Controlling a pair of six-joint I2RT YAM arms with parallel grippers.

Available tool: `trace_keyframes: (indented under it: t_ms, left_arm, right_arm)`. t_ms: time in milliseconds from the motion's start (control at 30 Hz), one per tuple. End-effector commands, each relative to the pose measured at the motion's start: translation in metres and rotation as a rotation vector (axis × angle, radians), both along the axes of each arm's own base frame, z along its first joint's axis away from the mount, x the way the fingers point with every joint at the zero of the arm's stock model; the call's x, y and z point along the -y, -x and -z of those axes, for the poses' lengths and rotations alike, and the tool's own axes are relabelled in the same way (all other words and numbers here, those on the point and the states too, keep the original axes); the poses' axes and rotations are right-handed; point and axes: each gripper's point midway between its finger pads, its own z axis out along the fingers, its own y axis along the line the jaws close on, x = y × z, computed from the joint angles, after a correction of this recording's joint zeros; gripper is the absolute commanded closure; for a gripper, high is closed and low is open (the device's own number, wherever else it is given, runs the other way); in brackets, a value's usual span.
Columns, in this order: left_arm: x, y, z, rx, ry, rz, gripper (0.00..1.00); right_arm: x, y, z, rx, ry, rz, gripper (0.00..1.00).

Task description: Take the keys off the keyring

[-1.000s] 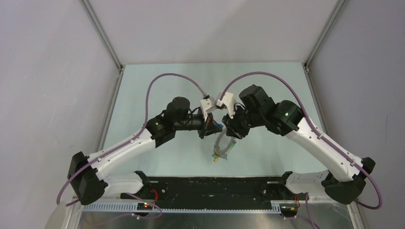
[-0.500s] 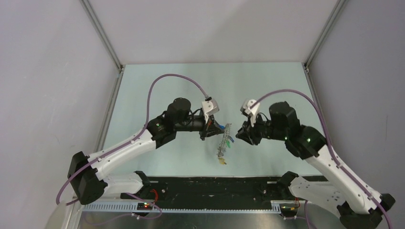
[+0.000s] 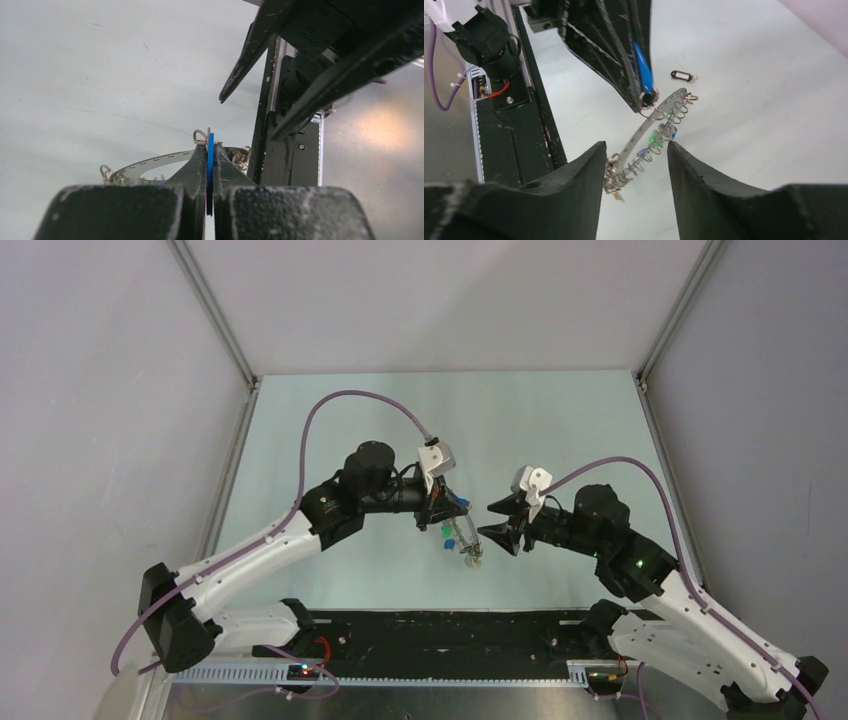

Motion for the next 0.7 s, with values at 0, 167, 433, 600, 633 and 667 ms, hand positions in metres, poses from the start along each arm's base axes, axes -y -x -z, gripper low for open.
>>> trace_keyframes:
  t_ms: [0,167,433,600,633,667]
  left_arm:
    - [0.000,-0.004,-0.038,0.045,0.075,-0.036,1.00]
    - [-0.001,-0.001,-0.040,0.037,0.075,-0.029,1.00]
    - [-0.012,0.016,-0.039,0.077,0.059,0.037,1.00]
    - [-0.015,0.022,-0.038,0.082,0.052,0.064,1.00]
    - [-0.016,0.023,-0.037,0.082,0.050,0.068,1.00]
    - [-0.016,0.024,-0.038,0.082,0.049,0.068,1.00]
  right_arm:
    - [-0.009,-0.005,-0.028,0.120,-0.067,0.030,0.45]
    - [-0.017,-0.008,-0.023,0.208,-0.025,0.026,0.44]
    - [-0.014,-0.018,-0.022,0.327,0.025,0.011,0.56]
    - [-0.017,-0.018,-0.022,0.350,0.028,-0.031,0.58]
    - [-0.020,-0.016,-0.024,0.357,0.020,-0.048,0.58]
    - [-0.022,-0.015,-0.023,0.364,0.023,-0.060,0.58]
